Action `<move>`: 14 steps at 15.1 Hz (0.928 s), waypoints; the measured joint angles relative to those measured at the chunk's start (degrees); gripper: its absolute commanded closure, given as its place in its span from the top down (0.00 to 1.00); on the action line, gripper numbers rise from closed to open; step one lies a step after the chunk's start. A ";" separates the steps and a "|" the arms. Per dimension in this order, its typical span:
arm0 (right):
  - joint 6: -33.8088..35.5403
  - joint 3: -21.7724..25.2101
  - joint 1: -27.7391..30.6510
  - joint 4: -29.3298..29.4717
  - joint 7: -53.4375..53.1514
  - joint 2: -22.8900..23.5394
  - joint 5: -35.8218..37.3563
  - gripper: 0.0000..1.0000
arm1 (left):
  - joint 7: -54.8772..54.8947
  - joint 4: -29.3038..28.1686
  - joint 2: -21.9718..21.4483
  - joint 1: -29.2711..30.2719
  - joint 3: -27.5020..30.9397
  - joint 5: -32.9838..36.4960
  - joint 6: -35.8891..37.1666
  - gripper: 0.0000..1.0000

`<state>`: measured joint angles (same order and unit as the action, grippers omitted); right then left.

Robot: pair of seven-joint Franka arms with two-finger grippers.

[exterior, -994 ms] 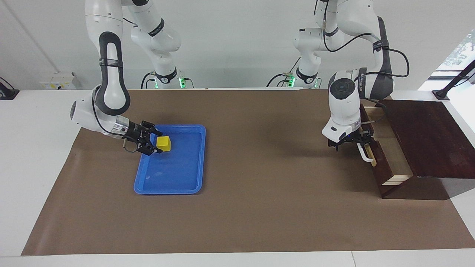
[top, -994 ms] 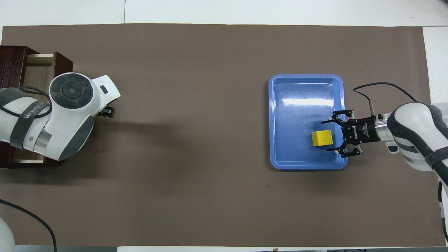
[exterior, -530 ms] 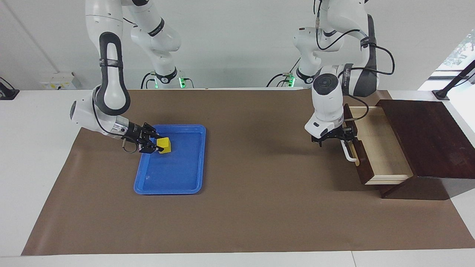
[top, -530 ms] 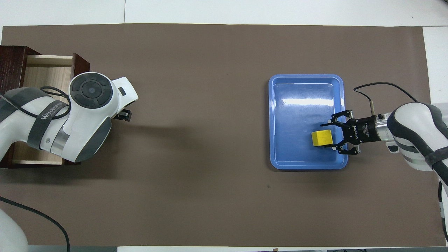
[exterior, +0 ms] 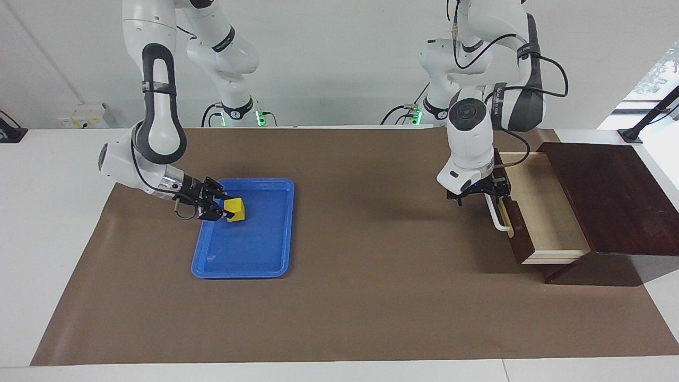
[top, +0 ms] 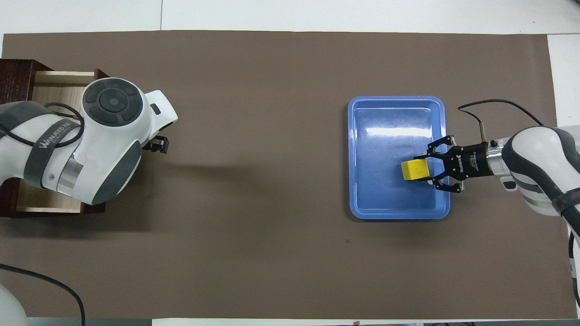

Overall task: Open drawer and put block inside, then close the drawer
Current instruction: 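Grasp the yellow block in the blue tray with the right gripper, then carry the block toward the left gripper while the left gripper approaches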

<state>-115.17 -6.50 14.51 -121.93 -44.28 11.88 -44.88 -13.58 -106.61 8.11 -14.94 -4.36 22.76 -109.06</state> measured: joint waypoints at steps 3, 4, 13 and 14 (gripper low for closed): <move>6.35 -0.07 -3.30 7.83 -6.55 -0.71 0.90 0.00 | -0.25 5.02 -0.31 -0.01 0.00 -6.01 3.34 1.00; 8.19 -0.17 -4.91 10.64 -10.49 -1.18 1.28 0.00 | -1.14 6.68 -0.50 -0.01 0.01 -7.50 4.82 1.00; 2.30 -0.91 -26.20 22.95 -39.93 -1.93 -0.80 0.00 | -47.57 14.03 -1.84 0.12 0.70 -19.53 8.47 1.00; 0.11 -0.94 -28.44 23.03 -41.44 -1.69 -1.00 0.00 | -52.80 14.03 -1.83 0.08 0.63 -19.65 8.47 1.00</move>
<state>-115.06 -7.44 -13.93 -98.90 -85.72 10.19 -45.88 -66.37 -92.58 6.28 -14.86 -3.74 3.11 -100.59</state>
